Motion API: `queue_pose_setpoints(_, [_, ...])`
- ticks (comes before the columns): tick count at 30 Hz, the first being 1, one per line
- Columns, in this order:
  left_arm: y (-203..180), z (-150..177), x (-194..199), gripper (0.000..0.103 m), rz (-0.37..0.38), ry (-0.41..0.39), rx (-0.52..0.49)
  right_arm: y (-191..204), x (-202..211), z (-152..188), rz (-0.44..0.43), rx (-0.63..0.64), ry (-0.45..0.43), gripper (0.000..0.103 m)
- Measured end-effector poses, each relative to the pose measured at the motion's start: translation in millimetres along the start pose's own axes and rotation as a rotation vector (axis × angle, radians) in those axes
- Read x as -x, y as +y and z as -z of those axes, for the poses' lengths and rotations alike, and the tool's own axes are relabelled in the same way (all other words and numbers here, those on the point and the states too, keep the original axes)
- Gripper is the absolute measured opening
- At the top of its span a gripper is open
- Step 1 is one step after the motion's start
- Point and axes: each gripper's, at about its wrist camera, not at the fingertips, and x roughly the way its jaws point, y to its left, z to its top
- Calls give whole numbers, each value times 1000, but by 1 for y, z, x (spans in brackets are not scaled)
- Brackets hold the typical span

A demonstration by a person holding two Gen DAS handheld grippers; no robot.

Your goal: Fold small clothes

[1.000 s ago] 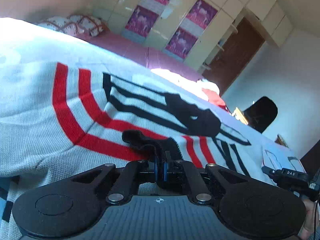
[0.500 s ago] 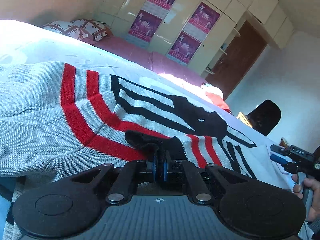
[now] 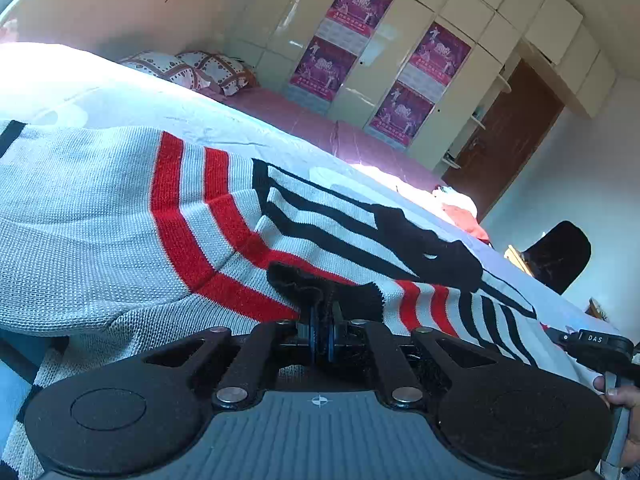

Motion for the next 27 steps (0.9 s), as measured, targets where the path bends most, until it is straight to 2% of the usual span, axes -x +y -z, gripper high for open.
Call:
queue_pose_setpoints(2, [2,-1,-1,5,6,10,3,0,-1,-3,10,4,5,8])
queue_pose_setpoints(3, [3,-1,-2,5,12,20,5,-1,1,-4,8,3,10,12])
queue_pose_setpoints(4, [5,-3,-1,7,19,31,13,0,5,-6,20,2,8,23])
queue_pose_setpoints(6, [10,-8,8,10,10,41,22,3,29,-10,28,40,-54,38])
queue_pose_setpoints(7, [10,-8,18,21,-30,21,10,4,39,-11,0,54,-65,32])
queue_pose_setpoints(8, [8,-10,27,26,-68,-13,-12,8,47,-11,-27,73,-57,28])
queue_pose_setpoints(9, [4,-13,34,27,-74,-41,-44,13,51,-9,-45,106,-43,20])
queue_pose_setpoints(10, [-3,-16,38,27,-63,-58,-82,20,52,-6,-57,138,-36,13])
queue_pose_setpoints(12, [-28,-22,33,27,-18,-61,-172,35,43,0,-57,195,-16,12])
queue_pose_setpoints(14, [-52,-25,16,29,45,-23,-233,42,30,4,-44,198,10,12])
queue_pose_setpoints(15, [-64,-24,3,40,71,13,-268,43,21,7,-23,195,36,12])
queue_pose_setpoints(16, [-72,-21,-8,59,73,39,-300,42,16,12,-11,204,40,10])
queue_pose_setpoints(17, [-76,-17,-19,67,51,72,-331,41,17,14,-1,221,24,8])
queue_pose_setpoints(18, [-75,-12,-30,68,5,114,-354,38,19,14,9,222,21,6])
queue_pose_setpoints(20, [-72,-5,-28,68,7,94,-392,32,24,13,39,224,29,1])
queue_pose_setpoints(22, [-72,-5,-25,68,-1,100,-410,29,28,13,58,232,51,2])
queue_pose_setpoints(23, [-73,-5,-22,68,-6,103,-410,29,33,11,62,223,53,6])
queue_pose_setpoints(24, [-73,-6,-20,68,-9,104,-399,29,43,9,41,212,28,12])
queue_pose_setpoints(27, [-66,-5,-13,68,-22,97,-365,37,70,18,-59,226,-6,12])
